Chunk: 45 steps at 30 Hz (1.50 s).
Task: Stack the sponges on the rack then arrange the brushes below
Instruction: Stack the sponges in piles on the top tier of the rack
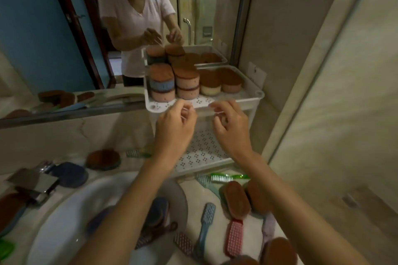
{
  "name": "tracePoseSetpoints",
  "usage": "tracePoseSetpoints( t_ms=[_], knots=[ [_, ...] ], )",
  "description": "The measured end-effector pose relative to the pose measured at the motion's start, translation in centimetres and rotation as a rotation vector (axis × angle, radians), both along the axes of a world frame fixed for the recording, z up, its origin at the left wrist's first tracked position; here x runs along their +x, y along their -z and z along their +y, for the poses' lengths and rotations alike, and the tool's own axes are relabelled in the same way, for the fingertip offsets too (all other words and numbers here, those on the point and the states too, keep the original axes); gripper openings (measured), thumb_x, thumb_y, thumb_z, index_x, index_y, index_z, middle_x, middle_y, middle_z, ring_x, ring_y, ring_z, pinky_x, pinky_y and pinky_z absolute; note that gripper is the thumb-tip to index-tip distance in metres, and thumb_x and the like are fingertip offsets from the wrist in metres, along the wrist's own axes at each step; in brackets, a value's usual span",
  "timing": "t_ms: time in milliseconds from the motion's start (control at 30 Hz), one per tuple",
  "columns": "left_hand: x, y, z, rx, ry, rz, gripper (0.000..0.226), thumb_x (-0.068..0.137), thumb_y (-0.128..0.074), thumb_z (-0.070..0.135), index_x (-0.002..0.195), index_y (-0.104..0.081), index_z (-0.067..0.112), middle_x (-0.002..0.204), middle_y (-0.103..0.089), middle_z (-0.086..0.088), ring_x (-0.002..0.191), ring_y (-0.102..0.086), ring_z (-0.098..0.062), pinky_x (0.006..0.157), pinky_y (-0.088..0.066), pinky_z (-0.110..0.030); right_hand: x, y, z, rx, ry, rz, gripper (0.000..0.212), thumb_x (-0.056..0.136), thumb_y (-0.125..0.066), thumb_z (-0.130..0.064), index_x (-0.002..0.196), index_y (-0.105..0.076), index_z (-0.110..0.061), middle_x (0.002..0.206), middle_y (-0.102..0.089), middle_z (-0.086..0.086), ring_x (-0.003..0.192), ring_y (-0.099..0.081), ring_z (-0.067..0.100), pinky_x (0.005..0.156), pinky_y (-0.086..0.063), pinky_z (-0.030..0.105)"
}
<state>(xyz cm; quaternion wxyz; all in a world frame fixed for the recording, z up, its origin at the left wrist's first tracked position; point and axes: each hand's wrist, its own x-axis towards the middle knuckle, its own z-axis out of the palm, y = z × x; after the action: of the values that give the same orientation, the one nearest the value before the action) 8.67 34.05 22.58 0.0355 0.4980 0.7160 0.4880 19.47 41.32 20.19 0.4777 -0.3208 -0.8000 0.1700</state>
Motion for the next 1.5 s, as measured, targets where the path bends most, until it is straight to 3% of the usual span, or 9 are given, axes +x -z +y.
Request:
tracePoseSetpoints(
  t_ms=[133, 367, 600, 900, 1033, 1133, 1300, 1400, 1500],
  knots=[
    [3.2, 7.4, -1.4, -0.244, 0.037, -0.172, 0.017, 0.094, -0.049, 0.019, 0.098, -0.063, 0.009, 0.096, -0.068, -0.007, 0.084, -0.059, -0.018, 0.071, -0.043, -0.023, 5.2, 6.5, -2.5, -0.199, 0.117, -0.067, 0.035, 0.078, -0.042, -0.017, 0.098, -0.066, -0.001, 0.096, -0.063, 0.013, 0.082, -0.057, 0.012, 0.077, -0.043, 0.018],
    [7.9, 17.5, -0.1, -0.82, 0.164, -0.25, 0.028, 0.09, -0.052, 0.022, 0.112, -0.057, 0.005, 0.117, -0.064, -0.016, 0.111, -0.057, -0.031, 0.087, -0.044, -0.032, 14.2, 17.5, -3.1, -0.794, 0.443, -0.515, 0.039, 0.083, -0.058, -0.011, 0.12, -0.051, 0.001, 0.12, -0.05, 0.024, 0.108, -0.053, 0.039, 0.089, -0.04, 0.038],
    [12.2, 20.5, 2.5, -0.948, 0.152, -0.345, 0.055, 0.091, -0.055, 0.028, 0.135, -0.037, 0.0, 0.133, -0.053, -0.016, 0.124, -0.05, -0.03, 0.097, -0.04, -0.034, 14.9, 20.5, -1.7, -0.796, 0.543, -0.657, 0.053, 0.082, -0.063, -0.03, 0.127, -0.043, -0.008, 0.132, -0.041, 0.017, 0.123, -0.038, 0.033, 0.099, -0.037, 0.039],
    [12.4, 22.0, 3.9, -0.846, 0.0, -0.701, 0.073, 0.078, -0.072, 0.008, 0.132, -0.025, -0.004, 0.133, -0.05, -0.023, 0.119, -0.054, -0.034, 0.092, -0.049, -0.032, 14.4, 20.6, -0.4, -0.803, 0.49, -0.53, 0.05, 0.076, -0.069, -0.029, 0.112, -0.047, -0.002, 0.116, -0.053, 0.019, 0.11, -0.05, 0.034, 0.087, -0.04, 0.035],
    [11.3, 20.8, 3.5, -0.774, 0.026, -0.839, 0.043, 0.076, -0.068, 0.007, 0.116, -0.054, 0.0, 0.113, -0.065, -0.016, 0.093, -0.065, -0.026, 0.064, -0.05, -0.025, 14.2, 19.3, -0.9, -0.733, 0.518, -0.389, 0.048, 0.073, -0.068, -0.029, 0.107, -0.046, -0.003, 0.106, -0.053, 0.015, 0.1, -0.051, 0.032, 0.079, -0.041, 0.037],
    [10.2, 18.1, 2.6, -0.658, 0.043, -0.823, 0.015, 0.076, -0.064, 0.006, 0.09, -0.062, 0.01, 0.088, -0.067, -0.009, 0.068, -0.06, -0.014, 0.054, -0.046, -0.021, 13.8, 17.6, -1.5, -0.606, 0.505, -0.291, 0.047, 0.072, -0.066, -0.031, 0.107, -0.047, -0.007, 0.1, -0.053, 0.01, 0.094, -0.052, 0.028, 0.075, -0.042, 0.034],
    [7.4, 11.8, 0.7, -0.446, 0.131, -0.637, 0.029, 0.079, -0.063, 0.007, 0.099, -0.048, 0.021, 0.083, -0.054, 0.012, 0.071, -0.051, 0.002, 0.053, -0.042, -0.011, 11.9, 13.3, -2.6, -0.359, 0.402, -0.146, 0.056, 0.072, -0.062, -0.032, 0.119, -0.049, -0.006, 0.106, -0.055, 0.01, 0.097, -0.053, 0.021, 0.08, -0.048, 0.031],
    [5.3, 8.4, -0.2, -0.325, 0.186, -0.643, 0.034, 0.08, -0.064, 0.007, 0.108, -0.05, 0.021, 0.103, -0.063, 0.0, 0.078, -0.058, -0.005, 0.062, -0.048, -0.018, 9.9, 9.5, -2.8, -0.199, 0.357, -0.036, 0.056, 0.073, -0.059, -0.035, 0.119, -0.05, -0.004, 0.107, -0.055, 0.012, 0.095, -0.049, 0.014, 0.079, -0.047, 0.025],
    [3.2, 4.5, -0.4, -0.19, 0.218, -0.632, 0.041, 0.084, -0.061, 0.003, 0.121, -0.049, 0.016, 0.096, -0.058, 0.007, 0.077, -0.056, 0.001, 0.052, -0.048, -0.004, 7.9, 5.9, -2.3, -0.128, 0.29, 0.063, 0.056, 0.073, -0.056, -0.039, 0.119, -0.051, -0.008, 0.11, -0.054, 0.011, 0.097, -0.053, 0.016, 0.08, -0.046, 0.022]
  ],
)
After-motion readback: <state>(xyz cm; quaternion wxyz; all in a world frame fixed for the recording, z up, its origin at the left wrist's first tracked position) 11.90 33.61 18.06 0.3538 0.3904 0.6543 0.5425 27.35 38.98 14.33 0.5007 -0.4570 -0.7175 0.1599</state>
